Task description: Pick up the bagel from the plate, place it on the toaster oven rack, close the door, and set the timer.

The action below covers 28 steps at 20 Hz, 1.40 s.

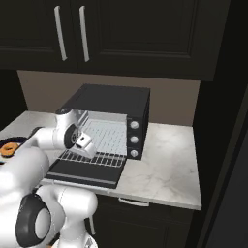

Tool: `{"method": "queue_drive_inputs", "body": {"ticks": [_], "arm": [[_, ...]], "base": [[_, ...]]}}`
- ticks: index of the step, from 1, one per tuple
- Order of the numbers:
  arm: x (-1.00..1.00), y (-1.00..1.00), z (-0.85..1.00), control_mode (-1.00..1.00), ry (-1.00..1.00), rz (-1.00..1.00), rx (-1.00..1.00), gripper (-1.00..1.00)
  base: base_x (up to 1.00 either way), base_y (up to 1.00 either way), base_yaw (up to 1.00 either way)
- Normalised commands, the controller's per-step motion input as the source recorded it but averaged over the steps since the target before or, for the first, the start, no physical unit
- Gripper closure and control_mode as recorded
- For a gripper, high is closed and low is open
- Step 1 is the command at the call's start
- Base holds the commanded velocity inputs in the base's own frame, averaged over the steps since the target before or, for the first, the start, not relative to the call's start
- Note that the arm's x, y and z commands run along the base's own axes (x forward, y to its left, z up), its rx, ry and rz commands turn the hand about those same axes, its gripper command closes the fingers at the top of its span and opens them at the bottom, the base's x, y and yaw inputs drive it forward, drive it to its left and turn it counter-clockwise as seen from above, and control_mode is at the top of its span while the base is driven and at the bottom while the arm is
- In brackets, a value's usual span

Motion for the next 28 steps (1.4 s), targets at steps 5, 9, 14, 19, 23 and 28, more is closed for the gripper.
{"method": "queue_drive_inputs", "body": {"ticks": [5, 9, 14, 19, 23, 28], "arm": [[-0.67, 0.0, -0.17, -1.0, 0.05, -0.05, 0.02, -1.0], [-0.67, 0.05, 0.99, -1.0, -0.37, 0.06, 0.02, -1.0], [-0.52, 0.55, 0.8, -1.0, -0.24, 0.15, 0.0, -1.0], [-0.24, 0.99, 0.14, -1.0, 0.07, 0.21, 0.01, -1.0], [-0.09, 1.0, 0.01, -1.0, 0.16, 0.23, 0.05, -1.0], [0.01, 1.0, 0.0, -1.0, 0.19, 0.23, 0.08, -1.0]], "base": [[0.0, 0.0, 0.0], [0.0, 0.0, 0.0], [0.0, 0.0, 0.0], [0.0, 0.0, 0.0], [0.0, 0.0, 0.0], [0.0, 0.0, 0.0]]}}
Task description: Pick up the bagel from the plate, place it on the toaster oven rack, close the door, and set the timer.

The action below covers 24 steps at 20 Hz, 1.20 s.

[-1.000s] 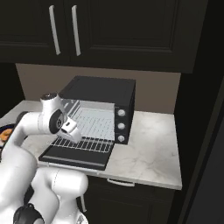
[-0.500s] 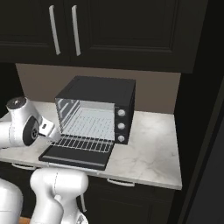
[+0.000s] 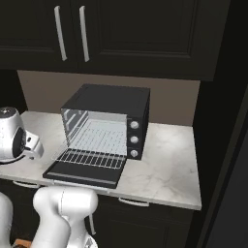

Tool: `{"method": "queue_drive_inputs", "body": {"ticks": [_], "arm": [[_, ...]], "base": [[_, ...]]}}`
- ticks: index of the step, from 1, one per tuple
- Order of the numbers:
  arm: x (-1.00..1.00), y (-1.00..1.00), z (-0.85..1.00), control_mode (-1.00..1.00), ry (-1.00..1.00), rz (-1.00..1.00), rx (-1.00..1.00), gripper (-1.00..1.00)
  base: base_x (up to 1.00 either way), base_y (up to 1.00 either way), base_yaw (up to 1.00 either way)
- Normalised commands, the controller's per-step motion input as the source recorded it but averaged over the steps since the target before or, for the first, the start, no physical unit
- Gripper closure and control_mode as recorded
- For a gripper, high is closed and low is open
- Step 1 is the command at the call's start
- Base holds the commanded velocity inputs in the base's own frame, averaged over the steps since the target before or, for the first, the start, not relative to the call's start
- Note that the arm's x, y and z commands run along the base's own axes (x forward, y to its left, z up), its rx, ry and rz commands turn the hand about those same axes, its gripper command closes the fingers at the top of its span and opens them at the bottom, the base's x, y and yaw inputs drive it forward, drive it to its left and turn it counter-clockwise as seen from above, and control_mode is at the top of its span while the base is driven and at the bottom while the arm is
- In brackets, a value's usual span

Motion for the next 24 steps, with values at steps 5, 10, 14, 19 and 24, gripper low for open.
{"method": "queue_drive_inputs", "body": {"ticks": [5, 10, 14, 19, 24], "arm": [[0.25, 0.92, 0.0, -1.0, 0.13, 0.14, 0.04, -1.0], [0.38, 0.69, -0.16, -1.0, 0.02, 0.02, 0.0, -1.0], [0.55, 0.45, -0.34, -1.0, 0.0, 0.0, 0.01, -1.0], [0.62, 0.23, -0.42, -1.0, 0.0, 0.0, 0.1, -1.0], [0.43, 0.2, -0.4, -1.0, 0.0, 0.0, 0.14, -1.0]], "base": [[0.0, 0.0, 0.0], [0.0, 0.0, 0.0], [0.0, 0.0, 0.0], [0.0, 0.0, 0.0], [0.0, 0.0, 0.0]]}}
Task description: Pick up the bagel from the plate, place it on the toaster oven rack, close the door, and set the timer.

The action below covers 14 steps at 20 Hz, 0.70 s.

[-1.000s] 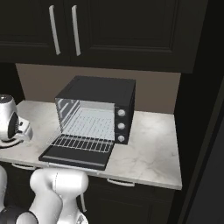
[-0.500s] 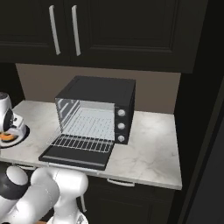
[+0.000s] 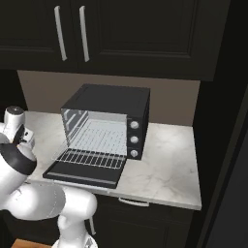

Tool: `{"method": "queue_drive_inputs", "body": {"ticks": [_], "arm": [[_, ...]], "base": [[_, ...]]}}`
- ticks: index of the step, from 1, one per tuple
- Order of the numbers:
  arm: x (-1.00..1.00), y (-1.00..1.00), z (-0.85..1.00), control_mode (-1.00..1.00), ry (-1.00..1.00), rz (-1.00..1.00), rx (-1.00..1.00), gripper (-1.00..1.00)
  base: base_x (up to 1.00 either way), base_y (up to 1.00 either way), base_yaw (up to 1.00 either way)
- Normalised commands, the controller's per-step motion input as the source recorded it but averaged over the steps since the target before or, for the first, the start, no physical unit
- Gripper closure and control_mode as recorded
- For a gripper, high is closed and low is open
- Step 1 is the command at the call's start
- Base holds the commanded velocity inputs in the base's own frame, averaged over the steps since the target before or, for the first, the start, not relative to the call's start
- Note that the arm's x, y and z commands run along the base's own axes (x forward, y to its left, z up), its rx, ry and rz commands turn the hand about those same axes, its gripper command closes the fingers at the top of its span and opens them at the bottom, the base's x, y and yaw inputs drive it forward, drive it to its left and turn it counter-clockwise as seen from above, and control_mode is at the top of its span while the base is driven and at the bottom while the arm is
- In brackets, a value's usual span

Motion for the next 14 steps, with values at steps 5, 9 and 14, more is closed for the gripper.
{"method": "queue_drive_inputs", "body": {"ticks": [5, 9, 14], "arm": [[0.26, 0.37, -0.22, -1.0, 0.03, 0.0, 0.07, -1.0], [0.26, 0.42, -0.03, -1.0, 0.04, 0.0, 0.01, -1.0], [0.12, 0.26, -0.04, -1.0, 0.0, -0.05, 0.0, -1.0]], "base": [[0.0, 0.0, 0.0], [0.0, 0.0, 0.0], [0.0, 0.0, 0.0]]}}
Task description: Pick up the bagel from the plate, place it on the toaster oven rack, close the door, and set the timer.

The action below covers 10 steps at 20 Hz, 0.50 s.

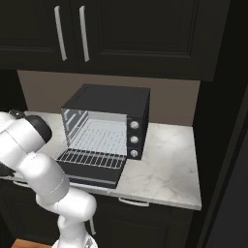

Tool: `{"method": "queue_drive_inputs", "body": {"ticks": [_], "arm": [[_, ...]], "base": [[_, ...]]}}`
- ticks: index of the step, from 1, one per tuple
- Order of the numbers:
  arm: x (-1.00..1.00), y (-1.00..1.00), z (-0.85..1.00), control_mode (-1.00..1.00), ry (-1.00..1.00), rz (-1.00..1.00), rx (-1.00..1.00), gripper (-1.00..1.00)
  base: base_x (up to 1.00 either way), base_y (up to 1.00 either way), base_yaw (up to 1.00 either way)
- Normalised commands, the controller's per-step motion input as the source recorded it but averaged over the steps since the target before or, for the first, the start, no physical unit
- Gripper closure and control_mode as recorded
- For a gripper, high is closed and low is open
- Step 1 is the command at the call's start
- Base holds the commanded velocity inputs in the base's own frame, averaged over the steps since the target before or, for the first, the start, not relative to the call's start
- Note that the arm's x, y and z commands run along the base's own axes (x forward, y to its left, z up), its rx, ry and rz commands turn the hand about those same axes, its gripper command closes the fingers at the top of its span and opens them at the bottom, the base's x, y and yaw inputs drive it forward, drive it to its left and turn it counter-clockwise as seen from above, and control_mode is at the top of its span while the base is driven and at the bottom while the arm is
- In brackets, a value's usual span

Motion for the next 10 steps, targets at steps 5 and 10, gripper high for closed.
{"method": "queue_drive_inputs", "body": {"ticks": [5, 10], "arm": [[0.07, 0.13, -0.11, -1.0, 0.0, -0.09, 0.0, -1.0], [0.02, 0.0, -0.18, -1.0, 0.0, -0.09, 0.0, -1.0]], "base": [[0.0, 0.0, 0.0], [0.0, 0.0, 0.0]]}}
